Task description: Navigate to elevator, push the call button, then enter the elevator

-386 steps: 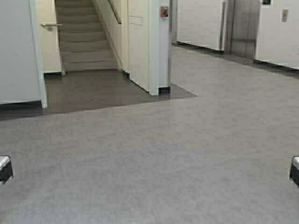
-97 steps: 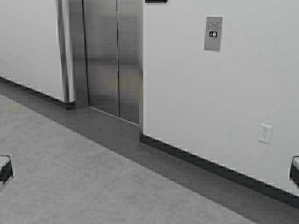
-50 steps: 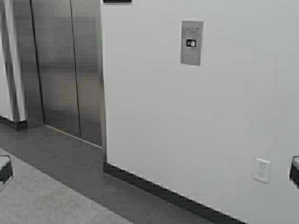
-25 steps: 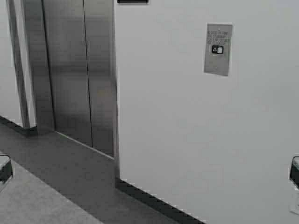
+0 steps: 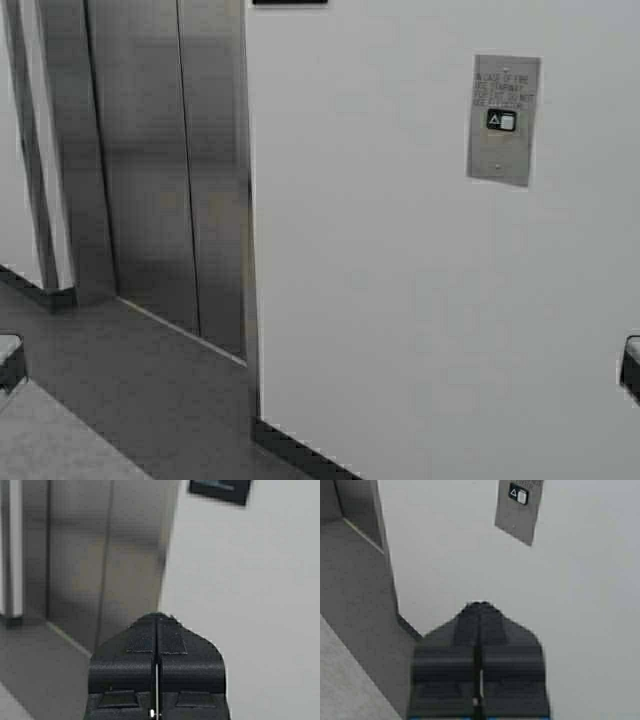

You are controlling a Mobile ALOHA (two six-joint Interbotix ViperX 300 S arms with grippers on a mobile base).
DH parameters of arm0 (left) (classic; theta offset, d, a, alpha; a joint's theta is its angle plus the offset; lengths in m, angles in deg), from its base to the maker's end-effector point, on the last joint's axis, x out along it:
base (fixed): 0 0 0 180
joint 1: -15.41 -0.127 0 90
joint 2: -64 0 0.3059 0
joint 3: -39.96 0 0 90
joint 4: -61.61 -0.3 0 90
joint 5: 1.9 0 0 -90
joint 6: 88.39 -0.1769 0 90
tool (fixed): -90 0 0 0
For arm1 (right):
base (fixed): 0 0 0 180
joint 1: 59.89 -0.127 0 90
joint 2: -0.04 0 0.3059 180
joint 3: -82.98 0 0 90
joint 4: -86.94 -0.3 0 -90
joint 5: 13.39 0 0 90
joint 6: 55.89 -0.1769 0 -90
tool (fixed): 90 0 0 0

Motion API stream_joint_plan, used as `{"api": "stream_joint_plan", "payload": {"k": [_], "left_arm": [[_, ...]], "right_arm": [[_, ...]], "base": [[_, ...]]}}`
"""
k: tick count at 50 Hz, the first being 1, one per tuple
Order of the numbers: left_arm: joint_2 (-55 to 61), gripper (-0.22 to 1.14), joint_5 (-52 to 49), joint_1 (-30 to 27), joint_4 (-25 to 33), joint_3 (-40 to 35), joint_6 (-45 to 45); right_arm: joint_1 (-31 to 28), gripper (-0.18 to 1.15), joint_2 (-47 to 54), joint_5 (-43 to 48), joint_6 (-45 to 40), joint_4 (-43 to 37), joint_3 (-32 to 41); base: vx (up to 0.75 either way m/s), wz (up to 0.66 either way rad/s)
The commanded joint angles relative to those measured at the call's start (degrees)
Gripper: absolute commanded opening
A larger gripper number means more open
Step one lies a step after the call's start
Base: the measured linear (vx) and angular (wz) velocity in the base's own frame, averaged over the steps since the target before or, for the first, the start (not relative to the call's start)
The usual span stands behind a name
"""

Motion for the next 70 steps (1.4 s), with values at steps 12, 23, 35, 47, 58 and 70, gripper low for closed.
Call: {"api": "stream_joint_plan", "payload": {"k": [12,23,35,47,58,70], "left_arm": [[-1.41,0.02,0.00,0.09,0.00,-1.58,1.32],[-2.20,0.02,-0.53,1.14,-0.09,-1.58,1.58],[-2.55,0.02,-0.53,1.14,-0.18,-1.67,1.93],[-4.39,0.02,-1.05,1.14,0.00,-1.76,2.20],[-6.50,0.02,-2.99,1.14,0.00,-1.49,2.20],[-6.50,0.02,-3.25,1.14,0.00,-1.76,2.29]], "right_arm": [[-1.49,0.07,3.34,-11.16,-0.09,8.44,5.63],[-4.66,0.07,3.69,-21.71,-0.26,15.12,7.29],[-6.68,0.07,6.24,-30.32,-0.62,23.12,9.23],[-12.66,0.07,17.23,-39.90,-1.76,35.95,14.24],[-18.54,0.07,29.44,-46.58,-13.71,52.38,14.68],[-22.24,0.07,40.25,-48.43,-34.89,71.72,13.10]], "base": [[0.32,0.09],[0.33,0.19],[0.28,0.12],[0.20,-0.01],[0.16,-0.09],[0.11,-0.08]]}}
